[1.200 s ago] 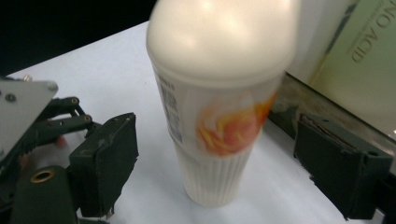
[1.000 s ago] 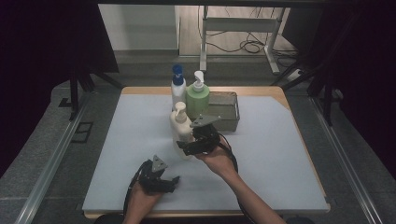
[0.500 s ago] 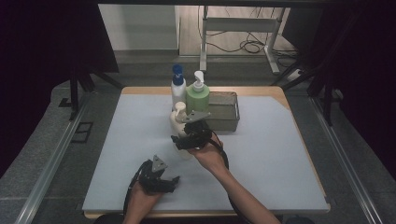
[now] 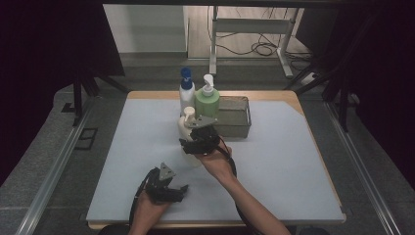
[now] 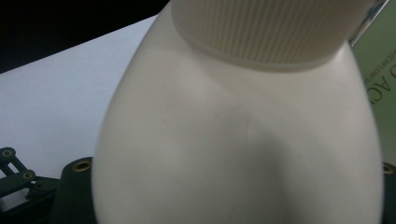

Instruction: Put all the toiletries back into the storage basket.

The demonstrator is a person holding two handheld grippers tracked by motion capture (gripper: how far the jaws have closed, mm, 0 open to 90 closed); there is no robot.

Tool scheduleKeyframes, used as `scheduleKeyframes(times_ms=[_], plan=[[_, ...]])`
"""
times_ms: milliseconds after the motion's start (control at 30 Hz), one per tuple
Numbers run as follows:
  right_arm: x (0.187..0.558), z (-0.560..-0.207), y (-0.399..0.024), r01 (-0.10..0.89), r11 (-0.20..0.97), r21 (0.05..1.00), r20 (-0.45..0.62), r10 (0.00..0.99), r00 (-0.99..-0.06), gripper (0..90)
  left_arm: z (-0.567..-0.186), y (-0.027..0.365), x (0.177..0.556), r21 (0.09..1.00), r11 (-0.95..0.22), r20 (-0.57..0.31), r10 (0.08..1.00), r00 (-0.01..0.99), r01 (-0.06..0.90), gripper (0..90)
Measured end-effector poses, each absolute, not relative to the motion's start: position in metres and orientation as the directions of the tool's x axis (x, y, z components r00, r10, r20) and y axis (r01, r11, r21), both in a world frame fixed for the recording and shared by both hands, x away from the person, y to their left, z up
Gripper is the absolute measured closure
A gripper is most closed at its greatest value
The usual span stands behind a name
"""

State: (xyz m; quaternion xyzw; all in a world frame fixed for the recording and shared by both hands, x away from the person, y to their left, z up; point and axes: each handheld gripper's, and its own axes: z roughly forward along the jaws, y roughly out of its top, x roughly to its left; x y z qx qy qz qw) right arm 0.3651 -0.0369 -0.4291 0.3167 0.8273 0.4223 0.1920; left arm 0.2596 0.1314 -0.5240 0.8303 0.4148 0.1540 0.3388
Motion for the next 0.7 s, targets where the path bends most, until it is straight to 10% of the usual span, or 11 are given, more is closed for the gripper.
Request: scheduleKeyframes(times_ms=[700], plan=[[0.3647, -0.4223, -0.0469, 0.363, 0.502, 0.785, -0.05, 0.635, -0.771, 38.2, -0.5241, 0.1314, 0.2597, 0.691, -0.427, -0.025, 0.792, 0.609, 0.584, 12.3]])
